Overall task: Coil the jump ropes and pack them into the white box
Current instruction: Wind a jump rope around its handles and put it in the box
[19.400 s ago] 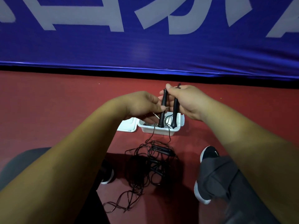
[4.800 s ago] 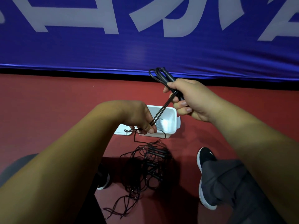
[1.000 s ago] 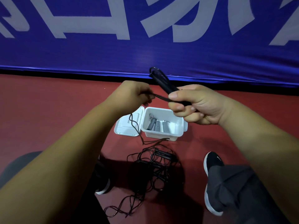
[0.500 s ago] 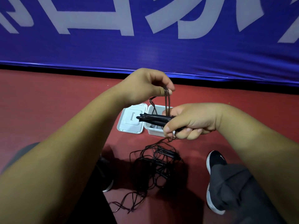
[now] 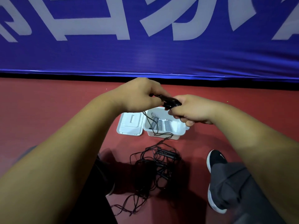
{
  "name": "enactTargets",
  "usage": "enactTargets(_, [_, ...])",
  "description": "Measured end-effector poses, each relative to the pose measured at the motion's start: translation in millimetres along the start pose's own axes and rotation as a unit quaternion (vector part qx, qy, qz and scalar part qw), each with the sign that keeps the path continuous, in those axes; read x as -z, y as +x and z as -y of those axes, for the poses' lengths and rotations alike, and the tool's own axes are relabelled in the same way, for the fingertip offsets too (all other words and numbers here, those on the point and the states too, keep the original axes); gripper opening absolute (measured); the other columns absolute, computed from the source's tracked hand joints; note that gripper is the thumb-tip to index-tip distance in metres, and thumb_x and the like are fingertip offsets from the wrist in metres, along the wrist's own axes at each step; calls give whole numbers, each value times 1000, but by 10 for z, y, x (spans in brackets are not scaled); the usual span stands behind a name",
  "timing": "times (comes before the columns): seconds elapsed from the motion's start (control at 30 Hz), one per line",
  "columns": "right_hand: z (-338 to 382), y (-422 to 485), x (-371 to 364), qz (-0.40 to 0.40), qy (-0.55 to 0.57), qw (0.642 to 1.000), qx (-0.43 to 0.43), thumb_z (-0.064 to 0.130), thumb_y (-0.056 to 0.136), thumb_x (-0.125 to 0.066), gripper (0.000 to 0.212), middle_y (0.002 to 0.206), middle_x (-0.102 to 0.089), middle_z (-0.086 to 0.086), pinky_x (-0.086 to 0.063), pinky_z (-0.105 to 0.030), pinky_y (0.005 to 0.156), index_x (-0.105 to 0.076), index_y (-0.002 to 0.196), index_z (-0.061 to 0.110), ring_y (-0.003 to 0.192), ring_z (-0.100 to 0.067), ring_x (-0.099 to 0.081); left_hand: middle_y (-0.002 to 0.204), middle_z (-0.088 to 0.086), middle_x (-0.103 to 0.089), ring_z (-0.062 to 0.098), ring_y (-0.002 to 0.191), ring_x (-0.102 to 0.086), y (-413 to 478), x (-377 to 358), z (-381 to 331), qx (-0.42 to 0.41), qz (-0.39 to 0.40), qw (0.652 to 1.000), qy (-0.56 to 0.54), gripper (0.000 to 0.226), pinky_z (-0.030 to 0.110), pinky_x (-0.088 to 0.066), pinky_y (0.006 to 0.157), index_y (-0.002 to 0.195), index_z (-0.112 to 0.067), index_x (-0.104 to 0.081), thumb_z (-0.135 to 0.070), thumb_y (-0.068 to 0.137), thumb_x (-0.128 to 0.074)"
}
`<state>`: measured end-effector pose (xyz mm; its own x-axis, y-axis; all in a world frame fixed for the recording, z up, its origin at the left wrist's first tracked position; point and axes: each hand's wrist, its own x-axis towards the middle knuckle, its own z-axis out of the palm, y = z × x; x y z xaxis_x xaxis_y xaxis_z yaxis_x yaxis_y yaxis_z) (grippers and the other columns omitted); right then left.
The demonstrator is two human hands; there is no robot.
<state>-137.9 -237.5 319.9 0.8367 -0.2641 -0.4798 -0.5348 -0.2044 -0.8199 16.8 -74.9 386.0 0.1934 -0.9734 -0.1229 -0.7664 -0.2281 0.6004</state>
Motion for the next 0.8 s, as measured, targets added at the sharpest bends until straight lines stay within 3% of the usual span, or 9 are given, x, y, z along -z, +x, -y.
enactTargets(0.1, [-27, 48, 64, -70, 8, 998, 0, 6, 99, -60, 15, 77, -54, -5, -32, -25, 44, -63, 114, 6, 50, -12, -40, 102, -13, -69, 10, 91, -65, 18, -21, 24, 7, 5, 1000, 12, 38, 31, -54, 81, 129, -44, -72, -22, 100, -63])
enactTargets(0.17, [-35, 76, 89, -95, 59, 994, 9, 4, 99, -59, 18, 76, -52, -5, -29, -24, 42, -63, 116, 3, 50, -12, -37, 102, -10, -75, 8, 91, -68, 37, -57, 68, 15, -8, 999, 49, 37, 30, -55, 84, 130, -41, -72, -22, 99, -68])
enactTargets(0.23, [-14, 85, 87, -103, 127, 986, 21, 3, 100, -59, 14, 75, -50, -6, -24, -22, 41, -64, 113, 4, 50, -11, -33, 92, -8, -78, 0, 79, -68, 63, -96, 108, 40, -16, 997, 69, 29, 23, -56, 77, 121, -33, -79, -20, 96, -75])
enactTargets(0.33, [35, 69, 50, -83, 195, 977, 37, 3, 100, -63, 8, 74, -49, -6, -20, -21, 38, -58, 103, 8, 50, -11, -30, 73, -5, -76, 4, 63, -71, 113, -177, 148, 94, -21, 991, 92, 11, 35, -64, 70, 101, -19, -81, -18, 92, -74])
enactTargets(0.4, [61, 48, 22, -68, 208, 974, 55, 6, 98, -69, 16, 74, -48, -5, -19, -22, 38, -55, 104, 10, 50, -10, -30, 72, -1, -75, 6, 56, -71, 131, -247, 149, 124, -35, 986, 109, 14, 36, -64, 66, 97, -12, -77, -16, 98, -64])
enactTargets(0.53, [114, 2, 17, -57, 261, 961, 67, 45, 99, -74, 37, 76, -51, 0, -18, -20, 39, -58, 115, 17, 53, -8, -27, 75, 17, -76, 24, 59, -76, 128, -338, 80, 170, -46, 983, -57, 19, 41, -66, 63, 102, -1, -71, -11, 104, -55])
enactTargets(0.63, [135, -6, 54, -73, 316, 945, 44, 72, 97, -59, 50, 76, -53, -1, -16, -20, 39, -60, 110, 23, 53, -9, -24, 84, 12, -78, 23, 73, -78, 94, -253, 71, 152, -53, 981, -111, 17, 40, -66, 72, 96, -10, -78, -25, 99, -73])
enactTargets(0.73, [103, 27, 91, -85, 333, 938, 38, 68, 102, -55, 64, 76, -53, -2, -17, -20, 37, -62, 131, 12, 52, -9, -24, 90, 8, -77, 29, 84, -71, 38, -151, 115, 109, -63, 989, -77, 18, 47, -59, 80, 89, -28, -83, -46, 89, -81])
enactTargets(0.8, [92, 47, 103, -85, 343, 935, 39, 64, 103, -56, 64, 76, -52, -2, -17, -19, 37, -61, 137, 9, 51, -9, -24, 95, 8, -77, 22, 85, -69, 4, -126, 117, 74, -52, 987, -131, 12, 45, -57, 87, 94, -28, -83, -39, 90, -81])
